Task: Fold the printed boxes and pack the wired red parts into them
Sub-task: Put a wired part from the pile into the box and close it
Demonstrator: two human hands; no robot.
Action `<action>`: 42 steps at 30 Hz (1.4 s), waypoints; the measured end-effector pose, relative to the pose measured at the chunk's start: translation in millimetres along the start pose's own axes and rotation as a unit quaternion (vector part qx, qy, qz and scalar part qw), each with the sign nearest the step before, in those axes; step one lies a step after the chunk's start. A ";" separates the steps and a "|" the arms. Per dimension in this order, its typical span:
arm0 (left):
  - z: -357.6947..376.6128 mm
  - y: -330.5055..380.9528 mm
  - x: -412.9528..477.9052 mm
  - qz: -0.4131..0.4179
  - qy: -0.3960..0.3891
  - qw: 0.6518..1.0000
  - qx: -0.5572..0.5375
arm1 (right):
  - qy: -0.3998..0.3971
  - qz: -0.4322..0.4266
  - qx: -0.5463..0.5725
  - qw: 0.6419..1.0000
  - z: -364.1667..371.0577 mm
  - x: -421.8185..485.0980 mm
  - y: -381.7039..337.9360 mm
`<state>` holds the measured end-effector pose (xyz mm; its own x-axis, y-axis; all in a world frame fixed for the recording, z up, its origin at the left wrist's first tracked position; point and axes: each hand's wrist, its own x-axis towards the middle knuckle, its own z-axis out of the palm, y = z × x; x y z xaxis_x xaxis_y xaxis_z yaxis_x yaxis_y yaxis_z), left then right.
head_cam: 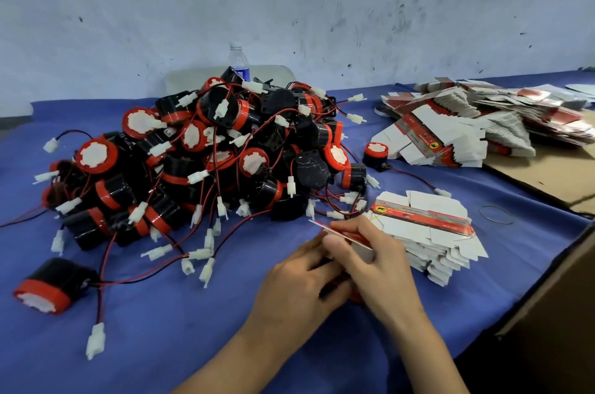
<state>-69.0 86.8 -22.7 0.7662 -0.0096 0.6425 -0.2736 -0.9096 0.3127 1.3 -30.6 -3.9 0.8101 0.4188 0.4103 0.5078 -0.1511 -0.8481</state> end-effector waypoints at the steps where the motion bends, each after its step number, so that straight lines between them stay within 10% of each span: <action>1: 0.4 -0.9 -0.1 0.001 -0.001 1.000 -0.003 | 0.005 0.006 0.010 1.000 0.1 -0.9 -0.2; 10: 6.2 -7.0 0.3 -0.042 0.038 0.985 -0.161 | 0.033 -0.023 -0.103 0.994 0.4 -3.1 8.9; 18: -2.5 -25.4 0.9 -0.287 0.113 0.866 -0.394 | -0.036 -0.037 -0.072 0.996 -6.7 -10.0 17.7; 42: -2.3 -26.8 2.7 -0.213 0.041 0.921 -0.324 | -0.054 -0.103 -0.161 0.980 -7.4 -14.3 26.1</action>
<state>-60.9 112.2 -27.8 0.8456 0.3463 0.4063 -0.2672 -0.3845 0.8836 5.1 -47.1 -29.4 0.6536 0.5597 0.5095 0.7376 -0.3205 -0.5943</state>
